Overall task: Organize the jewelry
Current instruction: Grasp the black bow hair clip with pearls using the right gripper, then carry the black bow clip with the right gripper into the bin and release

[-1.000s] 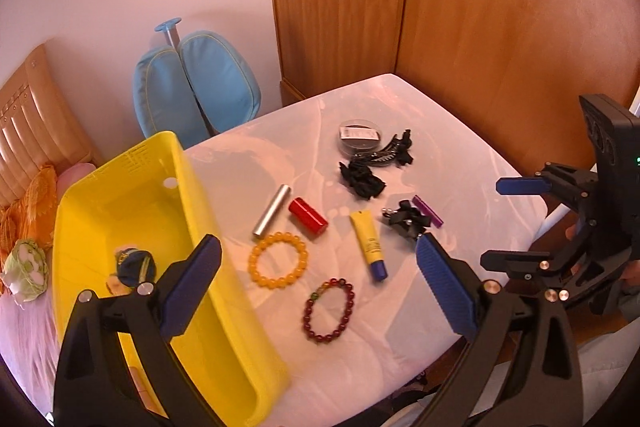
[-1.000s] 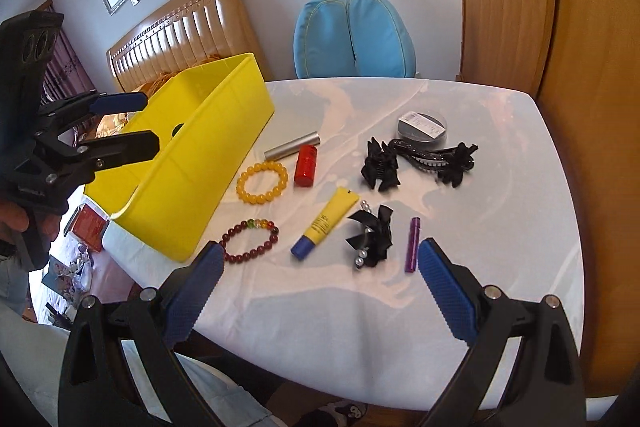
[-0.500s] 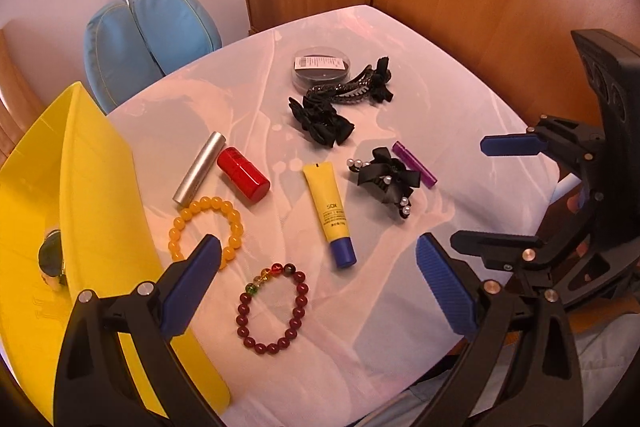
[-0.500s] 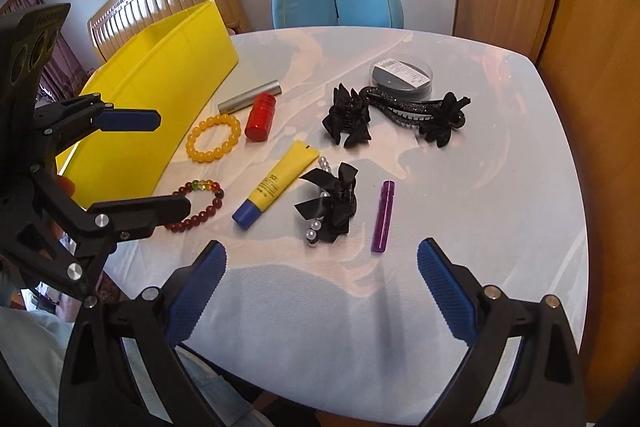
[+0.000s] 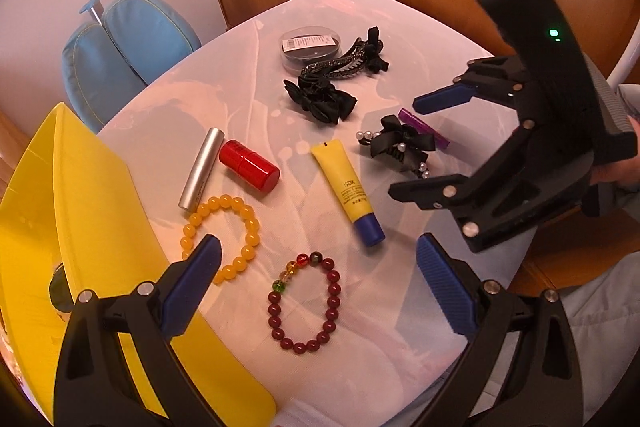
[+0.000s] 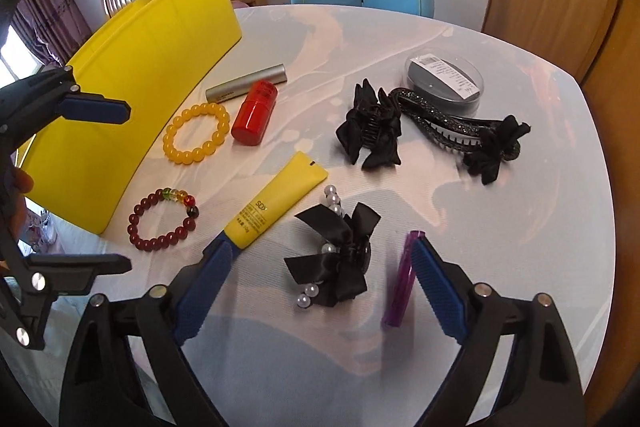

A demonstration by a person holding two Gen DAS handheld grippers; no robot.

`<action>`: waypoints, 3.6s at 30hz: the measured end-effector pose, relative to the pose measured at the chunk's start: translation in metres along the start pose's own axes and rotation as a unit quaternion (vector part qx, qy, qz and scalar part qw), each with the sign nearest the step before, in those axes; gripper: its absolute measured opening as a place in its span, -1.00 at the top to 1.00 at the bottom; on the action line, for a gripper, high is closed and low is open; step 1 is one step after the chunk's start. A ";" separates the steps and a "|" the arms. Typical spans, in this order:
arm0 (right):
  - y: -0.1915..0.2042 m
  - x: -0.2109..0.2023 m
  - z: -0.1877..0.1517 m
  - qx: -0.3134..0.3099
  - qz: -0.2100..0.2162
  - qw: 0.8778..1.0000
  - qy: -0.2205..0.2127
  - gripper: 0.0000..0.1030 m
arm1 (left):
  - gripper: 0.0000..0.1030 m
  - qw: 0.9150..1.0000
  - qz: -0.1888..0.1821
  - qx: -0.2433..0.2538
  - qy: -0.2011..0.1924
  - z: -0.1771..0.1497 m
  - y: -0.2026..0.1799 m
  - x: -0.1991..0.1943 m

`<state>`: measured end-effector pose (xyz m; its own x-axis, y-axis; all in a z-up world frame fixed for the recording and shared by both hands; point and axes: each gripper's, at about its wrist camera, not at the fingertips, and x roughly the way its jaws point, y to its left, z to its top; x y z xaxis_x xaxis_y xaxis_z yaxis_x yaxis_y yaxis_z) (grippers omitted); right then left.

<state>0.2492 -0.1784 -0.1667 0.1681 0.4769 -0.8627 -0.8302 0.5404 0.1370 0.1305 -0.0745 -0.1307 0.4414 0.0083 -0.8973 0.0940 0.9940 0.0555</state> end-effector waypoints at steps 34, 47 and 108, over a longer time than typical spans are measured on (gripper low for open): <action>0.019 -0.141 -0.050 0.008 0.004 0.994 -0.106 0.44 | -0.85 0.977 0.039 -0.184 -0.101 -0.026 -0.001 -0.107; 0.124 -0.140 0.009 -0.076 0.078 0.984 -0.139 0.44 | -0.85 0.943 0.125 -0.277 -0.136 -0.097 0.087 -0.175; 0.176 -0.067 0.072 -0.010 -0.040 0.994 -0.103 -0.87 | -0.85 0.973 0.049 -0.155 -0.165 -0.106 0.146 -0.164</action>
<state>0.1302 -0.0659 -0.0497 0.3376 0.5659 -0.7522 -0.8201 0.5691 0.0600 -0.0230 0.0804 -0.0217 0.7025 0.1198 -0.7015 -0.2138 0.9757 -0.0475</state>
